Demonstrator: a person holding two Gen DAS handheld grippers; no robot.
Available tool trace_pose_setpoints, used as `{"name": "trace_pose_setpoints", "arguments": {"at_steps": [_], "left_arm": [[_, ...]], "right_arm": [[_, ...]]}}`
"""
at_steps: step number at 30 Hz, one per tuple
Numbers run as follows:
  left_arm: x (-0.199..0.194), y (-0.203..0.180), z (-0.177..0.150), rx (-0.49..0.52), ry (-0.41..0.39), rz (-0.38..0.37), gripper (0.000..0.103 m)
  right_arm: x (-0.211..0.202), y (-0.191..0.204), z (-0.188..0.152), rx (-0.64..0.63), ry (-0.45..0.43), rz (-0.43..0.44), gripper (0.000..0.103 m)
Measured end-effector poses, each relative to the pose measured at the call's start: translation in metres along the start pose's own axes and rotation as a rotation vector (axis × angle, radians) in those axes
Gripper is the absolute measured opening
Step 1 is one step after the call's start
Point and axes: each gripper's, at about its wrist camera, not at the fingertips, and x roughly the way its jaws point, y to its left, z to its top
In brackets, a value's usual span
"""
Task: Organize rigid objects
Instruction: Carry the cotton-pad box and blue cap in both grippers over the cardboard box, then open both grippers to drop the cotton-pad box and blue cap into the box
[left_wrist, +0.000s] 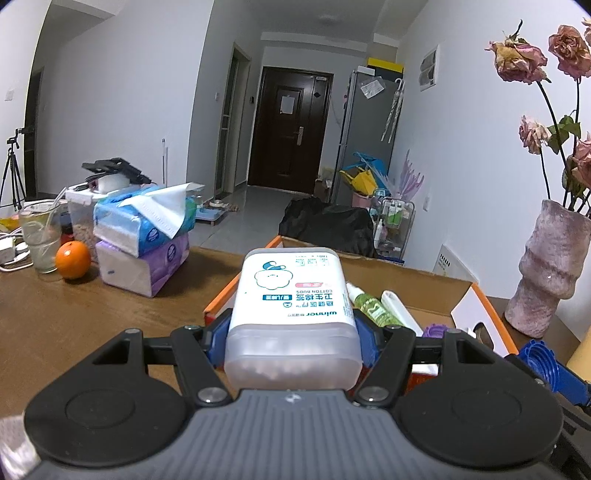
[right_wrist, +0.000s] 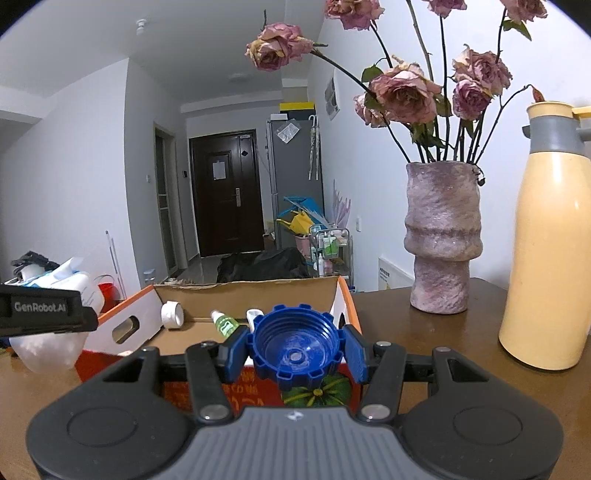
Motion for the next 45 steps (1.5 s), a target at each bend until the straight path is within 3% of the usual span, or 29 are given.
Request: {"name": "trace_pose_setpoints", "arguments": {"at_steps": [24, 45], "left_arm": [[0.062, -0.018, 0.030, 0.052, -0.049, 0.000, 0.067], [0.110, -0.033, 0.037, 0.121, -0.031, 0.004, 0.067]], "right_arm": [[0.066, 0.012, 0.018, -0.007, -0.004, 0.010, 0.053], [0.115, 0.020, 0.026, -0.047, 0.019, 0.012, 0.053]]}}
